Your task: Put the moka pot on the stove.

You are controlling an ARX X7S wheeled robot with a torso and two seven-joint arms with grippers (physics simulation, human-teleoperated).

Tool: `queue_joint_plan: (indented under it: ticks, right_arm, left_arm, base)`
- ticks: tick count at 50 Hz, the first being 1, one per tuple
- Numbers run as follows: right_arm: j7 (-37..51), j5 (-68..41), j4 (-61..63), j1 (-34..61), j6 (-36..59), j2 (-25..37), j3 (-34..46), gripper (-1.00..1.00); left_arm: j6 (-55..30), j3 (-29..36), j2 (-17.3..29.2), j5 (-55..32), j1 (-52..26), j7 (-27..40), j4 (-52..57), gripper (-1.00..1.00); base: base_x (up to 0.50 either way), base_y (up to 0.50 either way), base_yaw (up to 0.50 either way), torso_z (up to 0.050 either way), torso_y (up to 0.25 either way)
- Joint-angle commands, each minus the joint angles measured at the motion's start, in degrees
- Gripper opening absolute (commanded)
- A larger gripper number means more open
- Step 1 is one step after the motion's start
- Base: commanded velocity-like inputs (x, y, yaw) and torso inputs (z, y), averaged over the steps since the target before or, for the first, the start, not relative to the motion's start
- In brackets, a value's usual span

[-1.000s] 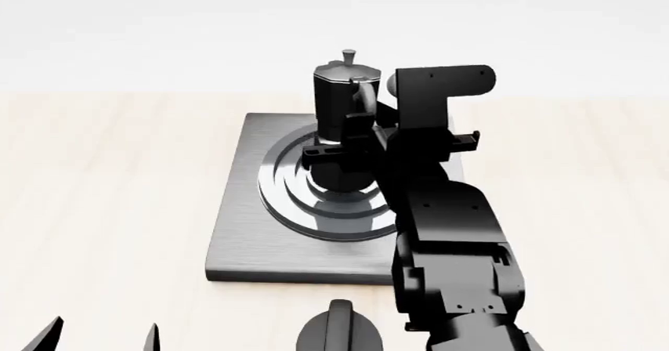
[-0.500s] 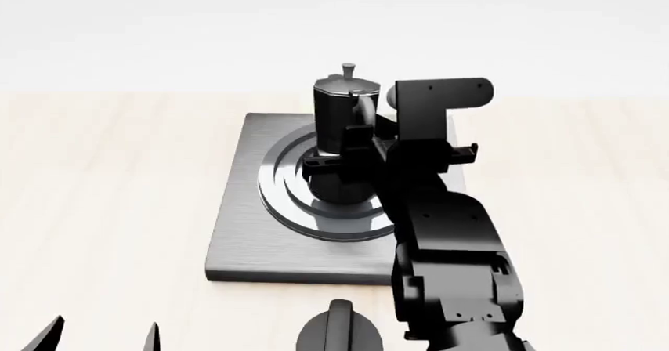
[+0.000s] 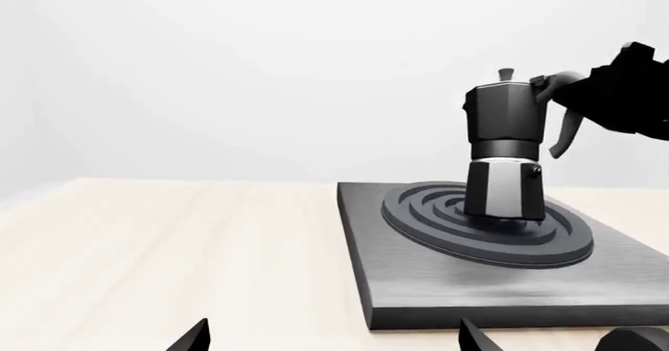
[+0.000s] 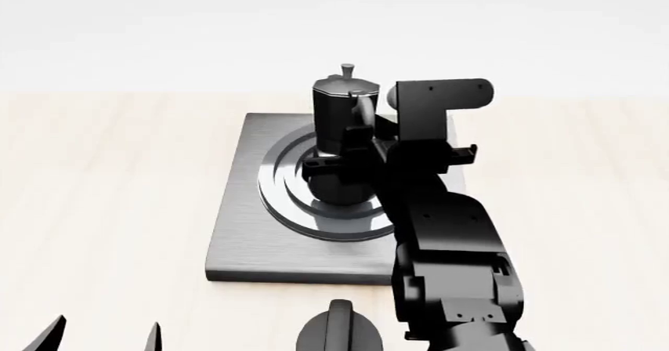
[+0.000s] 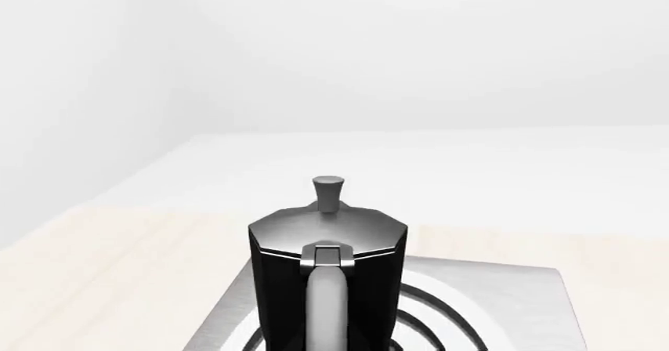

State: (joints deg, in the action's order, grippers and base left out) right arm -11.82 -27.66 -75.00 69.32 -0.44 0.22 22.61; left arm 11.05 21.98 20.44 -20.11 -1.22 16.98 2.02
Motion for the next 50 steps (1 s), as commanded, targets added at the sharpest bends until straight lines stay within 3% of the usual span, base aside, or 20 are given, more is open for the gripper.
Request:
queue_joint_plan:
  ticks: [1,25,26,37,44,50]
  right_arm:
    - [-1.3,-1.8,0.0,-0.3,-0.8,-0.2,2.5,-1.00]
    - [-0.6,-7.5,0.0,-3.2,-6.7,-0.2,11.1,-1.00]
    - [-0.3,-8.0,0.0,-3.5,-7.3,-0.2,11.4,1.00]
    - [3.3,-10.8,3.2,-6.7,-10.7,0.8,16.5,1.00]
    - [12.3,-11.7,27.5,-12.7,-0.9,9.4,18.1,1.00]
    - [17.5,-11.3,38.2,-15.5,2.2,13.4,18.9,1.00]
  left_arm:
    - [0.2,0.2,0.1,0.0,0.1,0.1,0.2,1.00]
    - [0.1,0.5,0.4,0.0,0.2,0.4,0.5,1.00]
    - [0.1,0.5,0.4,0.1,0.3,0.4,0.6,1.00]
    - [0.1,0.7,0.4,0.1,0.0,0.5,0.3,1.00]
    - [0.1,0.7,0.5,0.2,0.2,0.7,0.7,1.00]
    - [0.1,0.8,0.6,0.2,0.1,0.7,0.7,1.00]
  base:
    - [0.00,0.00,0.00,0.000,0.000]
    - [0.00,0.00,0.00,0.000,0.000]
    - [0.00,0.00,0.00,0.000,0.000]
    - [0.00,0.00,0.00,0.000,0.000]
    - [0.00,0.00,0.00,0.000,0.000]
    - [0.00,0.00,0.00,0.000,0.000]
